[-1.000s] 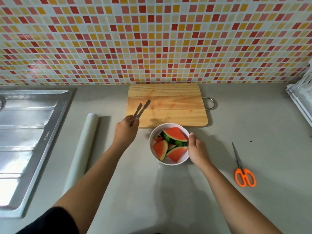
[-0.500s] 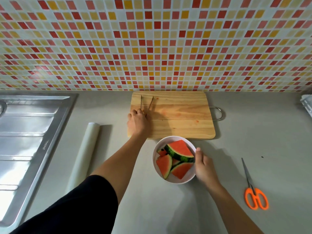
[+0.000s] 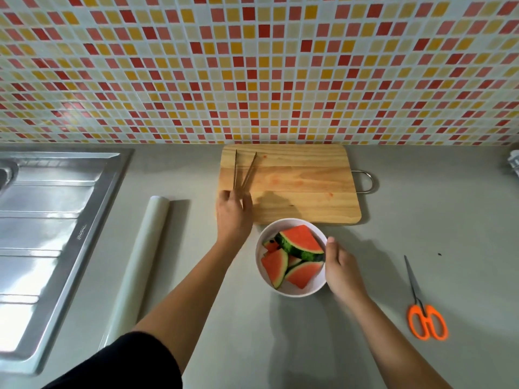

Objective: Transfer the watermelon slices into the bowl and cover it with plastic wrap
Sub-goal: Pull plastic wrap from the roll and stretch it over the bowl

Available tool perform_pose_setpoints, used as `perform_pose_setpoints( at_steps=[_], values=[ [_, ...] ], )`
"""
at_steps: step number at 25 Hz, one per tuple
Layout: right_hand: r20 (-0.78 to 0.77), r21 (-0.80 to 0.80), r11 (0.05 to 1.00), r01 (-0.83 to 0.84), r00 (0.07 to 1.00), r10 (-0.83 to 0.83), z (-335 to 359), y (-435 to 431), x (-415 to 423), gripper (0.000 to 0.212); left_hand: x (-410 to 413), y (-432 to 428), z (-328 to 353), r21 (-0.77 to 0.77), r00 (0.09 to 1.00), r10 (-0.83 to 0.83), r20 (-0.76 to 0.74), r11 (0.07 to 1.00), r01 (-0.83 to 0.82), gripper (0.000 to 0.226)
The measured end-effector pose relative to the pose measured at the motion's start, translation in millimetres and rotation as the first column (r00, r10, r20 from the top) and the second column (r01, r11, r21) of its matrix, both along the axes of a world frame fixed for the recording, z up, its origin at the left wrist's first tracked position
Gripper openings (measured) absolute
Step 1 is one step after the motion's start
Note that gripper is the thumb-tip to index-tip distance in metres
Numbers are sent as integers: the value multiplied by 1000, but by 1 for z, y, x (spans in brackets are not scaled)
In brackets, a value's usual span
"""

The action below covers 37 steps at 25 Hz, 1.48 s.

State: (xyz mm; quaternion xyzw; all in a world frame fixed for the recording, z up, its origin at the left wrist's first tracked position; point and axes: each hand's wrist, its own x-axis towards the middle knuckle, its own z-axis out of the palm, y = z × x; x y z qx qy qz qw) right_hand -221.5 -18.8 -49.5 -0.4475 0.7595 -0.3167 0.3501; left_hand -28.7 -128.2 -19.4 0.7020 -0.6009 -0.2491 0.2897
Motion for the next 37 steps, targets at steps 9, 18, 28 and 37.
perform_pose_setpoints(
  at_steps=[9, 18, 28, 37],
  values=[
    [-42, 9, 1000, -27, 999, 27, 10, 31, 12, 44, 7, 112, 7, 239, 954, -30, -299, 965, 105, 45],
    [-21, 38, 999, -14, 1000, 15, 14, 42, 25, 48, 13, 129, 4, 239, 965, -12, -262, 968, 77, 44],
    [-314, -426, 848, -316, 930, 189, 82, 34, 81, 47, 126, 122, 34, -173, 974, 217, 61, 964, -204, 33],
    [-442, 119, 625, -772, 522, 729, 8, 40, 221, 56, 225, 112, 12, 269, 967, 117, 225, 947, -177, 43]
  ],
)
